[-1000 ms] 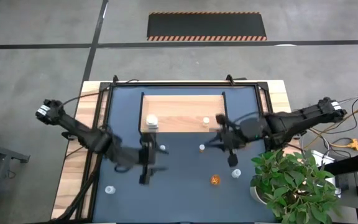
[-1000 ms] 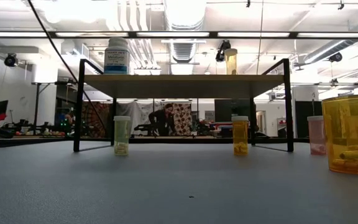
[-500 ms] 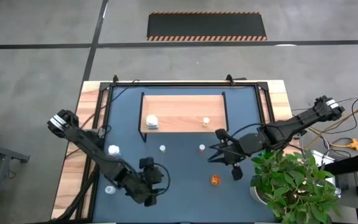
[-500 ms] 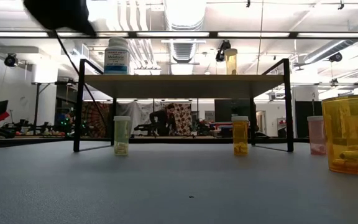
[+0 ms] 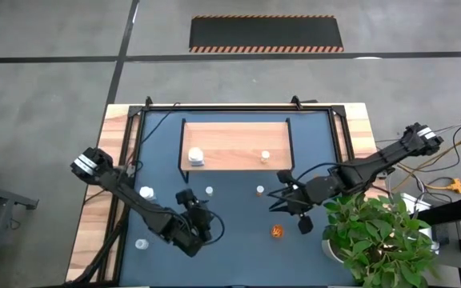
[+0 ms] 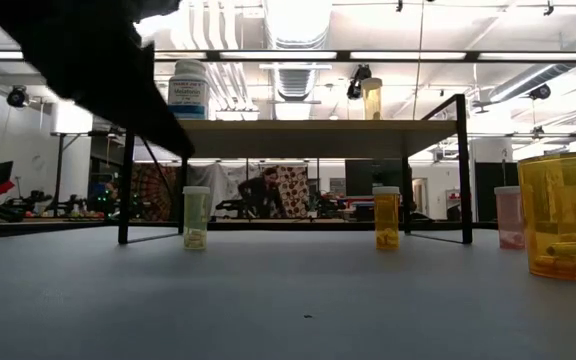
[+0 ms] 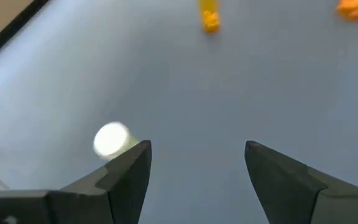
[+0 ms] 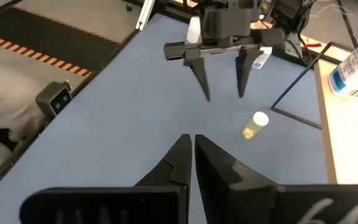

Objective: Pick and place medicine bottles onto shelf by color
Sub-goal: Put the left transparent bottle on the shelf

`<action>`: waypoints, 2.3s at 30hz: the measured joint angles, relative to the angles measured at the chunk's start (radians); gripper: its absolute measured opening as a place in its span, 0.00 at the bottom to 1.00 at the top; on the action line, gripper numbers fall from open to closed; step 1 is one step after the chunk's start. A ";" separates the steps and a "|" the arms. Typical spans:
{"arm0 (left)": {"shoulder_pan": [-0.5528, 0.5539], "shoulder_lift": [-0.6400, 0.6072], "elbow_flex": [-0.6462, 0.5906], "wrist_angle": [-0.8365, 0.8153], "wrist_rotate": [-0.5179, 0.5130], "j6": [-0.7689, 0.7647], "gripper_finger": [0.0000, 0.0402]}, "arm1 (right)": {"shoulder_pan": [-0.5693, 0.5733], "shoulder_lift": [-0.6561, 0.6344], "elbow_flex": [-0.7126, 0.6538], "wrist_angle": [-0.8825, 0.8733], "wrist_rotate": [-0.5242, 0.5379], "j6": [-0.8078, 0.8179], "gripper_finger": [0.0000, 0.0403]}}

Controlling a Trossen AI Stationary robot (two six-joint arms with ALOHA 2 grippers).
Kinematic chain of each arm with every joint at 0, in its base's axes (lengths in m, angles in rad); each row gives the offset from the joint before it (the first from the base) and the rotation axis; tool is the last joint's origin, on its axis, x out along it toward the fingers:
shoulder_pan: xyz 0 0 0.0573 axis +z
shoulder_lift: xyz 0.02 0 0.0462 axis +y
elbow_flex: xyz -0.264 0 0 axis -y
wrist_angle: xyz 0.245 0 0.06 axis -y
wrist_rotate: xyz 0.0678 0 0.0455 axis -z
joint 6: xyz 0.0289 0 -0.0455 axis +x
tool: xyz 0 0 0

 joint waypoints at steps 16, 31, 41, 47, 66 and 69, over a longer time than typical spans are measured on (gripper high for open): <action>0.035 -0.315 0.123 -0.666 0.665 -0.152 0.60 | 0.000 0.000 -0.037 0.034 0.054 0.009 0.03; -0.070 -0.397 0.103 -0.601 1.000 -0.687 0.60 | 0.000 0.000 -0.044 0.045 0.052 -0.007 0.03; -0.203 -0.172 0.100 -0.569 1.081 -0.826 0.60 | 0.000 0.000 -0.048 0.040 0.051 -0.021 0.03; -0.233 -0.102 0.097 -0.591 1.110 -0.836 0.60 | 0.000 0.000 -0.048 0.029 0.051 -0.018 0.03; -0.289 -0.080 0.046 -0.593 1.076 -0.904 0.60 | 0.000 0.000 -0.048 0.022 0.051 0.003 0.03; -0.295 -0.080 0.034 -0.576 1.077 -0.909 0.60 | 0.000 0.000 -0.048 0.022 0.051 0.017 0.03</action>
